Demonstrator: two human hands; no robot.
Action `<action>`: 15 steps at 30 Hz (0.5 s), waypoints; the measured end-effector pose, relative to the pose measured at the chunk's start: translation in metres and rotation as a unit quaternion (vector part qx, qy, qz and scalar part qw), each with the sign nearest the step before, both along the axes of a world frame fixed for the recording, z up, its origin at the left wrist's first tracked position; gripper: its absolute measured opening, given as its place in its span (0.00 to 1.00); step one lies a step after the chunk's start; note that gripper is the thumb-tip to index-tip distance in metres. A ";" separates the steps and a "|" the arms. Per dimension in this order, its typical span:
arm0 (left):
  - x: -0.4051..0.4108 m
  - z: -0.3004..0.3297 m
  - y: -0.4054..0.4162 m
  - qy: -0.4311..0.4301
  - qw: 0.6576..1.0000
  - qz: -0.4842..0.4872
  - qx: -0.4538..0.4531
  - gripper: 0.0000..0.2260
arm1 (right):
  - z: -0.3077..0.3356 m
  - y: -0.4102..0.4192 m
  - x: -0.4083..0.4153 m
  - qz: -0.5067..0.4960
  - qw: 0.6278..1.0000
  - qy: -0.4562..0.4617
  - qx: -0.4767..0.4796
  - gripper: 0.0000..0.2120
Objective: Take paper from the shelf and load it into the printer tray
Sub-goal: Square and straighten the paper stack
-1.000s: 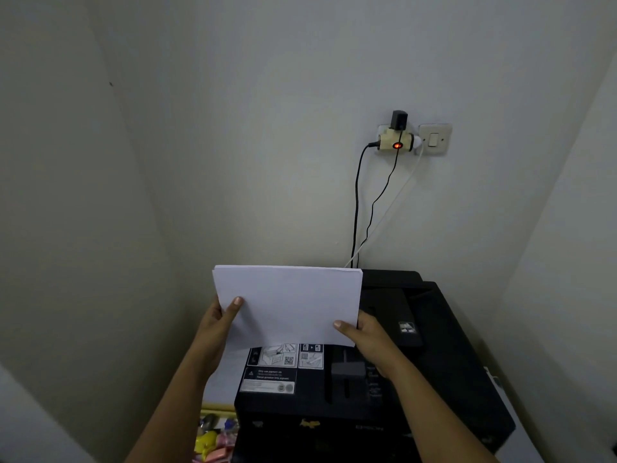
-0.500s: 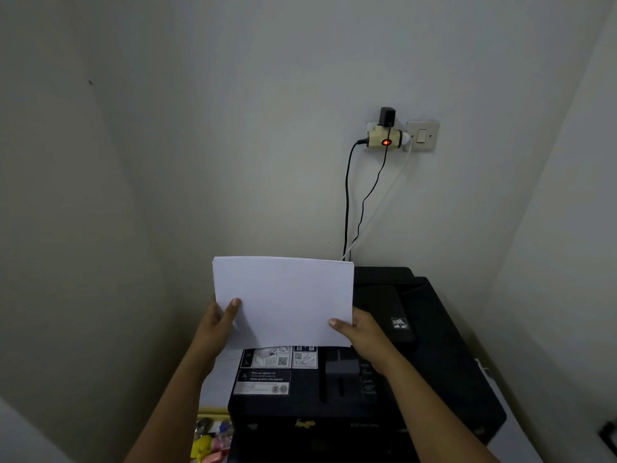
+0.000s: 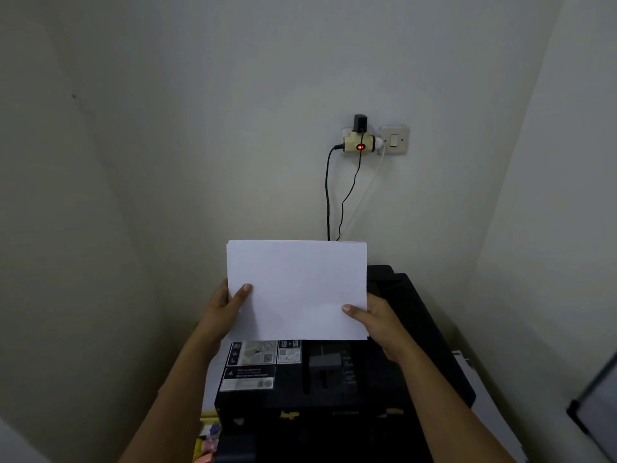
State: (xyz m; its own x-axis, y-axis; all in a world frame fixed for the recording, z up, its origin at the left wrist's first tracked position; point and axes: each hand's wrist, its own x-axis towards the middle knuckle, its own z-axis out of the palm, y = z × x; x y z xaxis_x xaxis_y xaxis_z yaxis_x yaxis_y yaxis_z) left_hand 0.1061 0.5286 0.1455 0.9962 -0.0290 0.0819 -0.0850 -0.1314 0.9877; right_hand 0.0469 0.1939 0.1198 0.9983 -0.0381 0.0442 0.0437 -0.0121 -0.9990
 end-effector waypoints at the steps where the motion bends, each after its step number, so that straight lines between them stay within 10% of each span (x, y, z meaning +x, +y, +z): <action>1: -0.004 0.002 -0.002 0.006 1.000 -0.001 -0.007 0.15 | 0.001 -0.004 -0.004 -0.003 1.000 0.000 0.004 0.14; 10: -0.062 0.008 -0.039 0.077 0.973 -0.029 -0.214 0.20 | -0.010 -0.027 -0.044 -0.029 0.996 -0.006 0.082 0.19; 15: -0.088 0.000 -0.059 0.117 0.881 -0.006 -0.458 0.38 | -0.012 -0.024 -0.061 -0.044 0.992 -0.014 0.117 0.18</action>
State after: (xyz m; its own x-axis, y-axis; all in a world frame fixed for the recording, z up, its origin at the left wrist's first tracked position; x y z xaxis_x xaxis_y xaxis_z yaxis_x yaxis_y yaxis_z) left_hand 0.0177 0.4694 0.1457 0.9891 -0.0677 -0.1308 0.1385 0.7296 0.6697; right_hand -0.0139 0.1695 0.1075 0.9892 -0.1375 0.0509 0.0799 0.2143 -0.9735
